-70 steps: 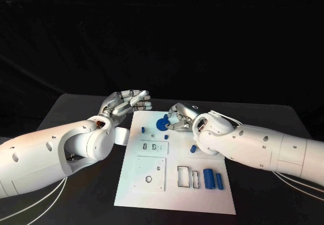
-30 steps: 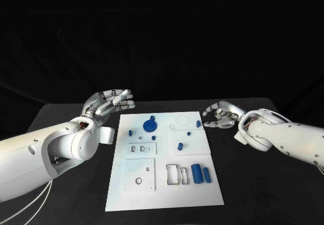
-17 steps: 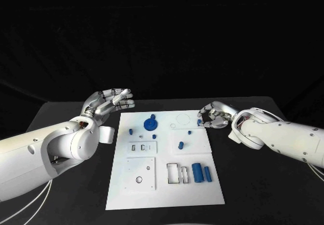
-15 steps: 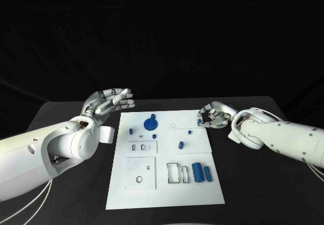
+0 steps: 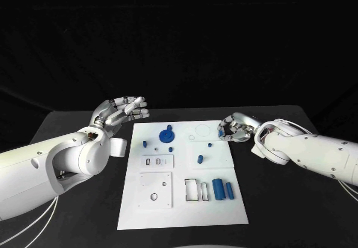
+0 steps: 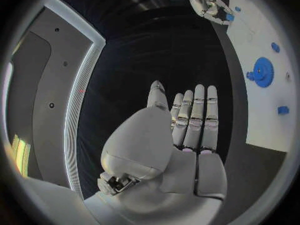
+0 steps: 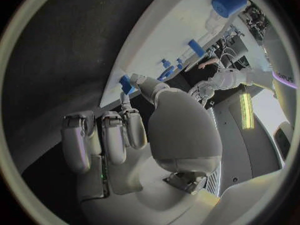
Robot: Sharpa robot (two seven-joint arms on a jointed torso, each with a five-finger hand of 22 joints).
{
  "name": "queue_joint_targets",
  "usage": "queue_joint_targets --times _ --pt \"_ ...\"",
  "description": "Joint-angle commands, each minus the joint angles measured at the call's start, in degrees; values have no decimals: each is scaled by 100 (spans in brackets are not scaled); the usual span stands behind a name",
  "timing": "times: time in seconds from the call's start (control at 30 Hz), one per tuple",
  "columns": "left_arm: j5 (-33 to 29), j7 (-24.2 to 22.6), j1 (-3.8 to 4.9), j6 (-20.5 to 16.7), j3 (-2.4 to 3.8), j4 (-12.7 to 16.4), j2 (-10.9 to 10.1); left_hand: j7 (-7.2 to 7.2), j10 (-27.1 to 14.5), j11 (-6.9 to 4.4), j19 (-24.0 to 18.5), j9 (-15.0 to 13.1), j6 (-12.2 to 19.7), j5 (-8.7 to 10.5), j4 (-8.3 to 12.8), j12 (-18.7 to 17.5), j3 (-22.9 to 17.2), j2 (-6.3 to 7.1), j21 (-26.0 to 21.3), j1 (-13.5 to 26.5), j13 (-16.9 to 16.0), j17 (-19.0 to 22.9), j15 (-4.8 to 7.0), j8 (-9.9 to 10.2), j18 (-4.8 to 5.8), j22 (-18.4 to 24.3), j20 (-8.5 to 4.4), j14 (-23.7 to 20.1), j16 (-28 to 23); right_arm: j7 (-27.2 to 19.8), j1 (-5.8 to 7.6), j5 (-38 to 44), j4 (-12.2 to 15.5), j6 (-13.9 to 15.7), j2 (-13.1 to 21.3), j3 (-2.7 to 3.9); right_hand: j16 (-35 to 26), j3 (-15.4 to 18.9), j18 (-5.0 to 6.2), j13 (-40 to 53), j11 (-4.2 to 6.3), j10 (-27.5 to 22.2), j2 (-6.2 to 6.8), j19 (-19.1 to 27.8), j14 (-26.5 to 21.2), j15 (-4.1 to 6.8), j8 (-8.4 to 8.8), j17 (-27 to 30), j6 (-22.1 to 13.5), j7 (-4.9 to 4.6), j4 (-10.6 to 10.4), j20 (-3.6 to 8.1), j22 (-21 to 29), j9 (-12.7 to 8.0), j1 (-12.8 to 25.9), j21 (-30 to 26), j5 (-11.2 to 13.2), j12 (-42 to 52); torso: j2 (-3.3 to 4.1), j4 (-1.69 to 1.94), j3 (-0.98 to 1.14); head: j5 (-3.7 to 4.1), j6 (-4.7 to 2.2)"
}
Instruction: Assemble the parts on the task board
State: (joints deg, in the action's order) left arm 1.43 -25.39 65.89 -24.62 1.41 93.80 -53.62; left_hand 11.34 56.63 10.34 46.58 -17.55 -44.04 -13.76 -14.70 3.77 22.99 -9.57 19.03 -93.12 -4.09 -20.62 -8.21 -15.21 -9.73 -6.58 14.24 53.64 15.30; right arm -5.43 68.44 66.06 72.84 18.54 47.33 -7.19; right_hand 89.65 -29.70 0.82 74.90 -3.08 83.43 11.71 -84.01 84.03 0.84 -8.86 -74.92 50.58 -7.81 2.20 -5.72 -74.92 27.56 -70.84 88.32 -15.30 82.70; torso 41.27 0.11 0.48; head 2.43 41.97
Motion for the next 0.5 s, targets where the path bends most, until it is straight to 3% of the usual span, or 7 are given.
queue_joint_targets --times 0.03,0.17,0.5 --pt "18 -58 3 86 4 14 7 127 16 -14 -27 -8 -39 -31 4 26 37 14 -24 -49 -9 -8 15 -20 -68 8 7 -25 -28 27 -8 98 -1 -70 -10 0 35 -66 -41 784 -11 42 35 -494 597 -23 -43 -1508 76 -8 -2 20 -1417 -14 35 42 4 46 0 -2 2 -1 -2" --pt "18 -57 3 86 4 17 6 134 18 -6 -26 -10 -35 -30 5 23 43 8 -23 -56 -8 -14 13 -17 -67 9 7 -22 -29 32 -9 95 -5 -66 -17 0 35 -173 -44 805 -35 59 20 -502 597 -49 -101 -1508 251 -28 0 -9 -1424 -34 87 51 1 68 4 3 1 1 -1" --pt "18 -53 3 80 4 20 1 134 18 -6 -26 -10 -35 -30 5 23 43 8 -23 -56 -8 -14 13 -17 -67 9 7 -22 -29 45 -10 69 -28 22 -25 0 35 -316 -54 864 62 114 -91 -528 597 22 -297 -1508 685 96 -3 33 -1448 15 156 81 34 127 3 -1 0 -3 10"
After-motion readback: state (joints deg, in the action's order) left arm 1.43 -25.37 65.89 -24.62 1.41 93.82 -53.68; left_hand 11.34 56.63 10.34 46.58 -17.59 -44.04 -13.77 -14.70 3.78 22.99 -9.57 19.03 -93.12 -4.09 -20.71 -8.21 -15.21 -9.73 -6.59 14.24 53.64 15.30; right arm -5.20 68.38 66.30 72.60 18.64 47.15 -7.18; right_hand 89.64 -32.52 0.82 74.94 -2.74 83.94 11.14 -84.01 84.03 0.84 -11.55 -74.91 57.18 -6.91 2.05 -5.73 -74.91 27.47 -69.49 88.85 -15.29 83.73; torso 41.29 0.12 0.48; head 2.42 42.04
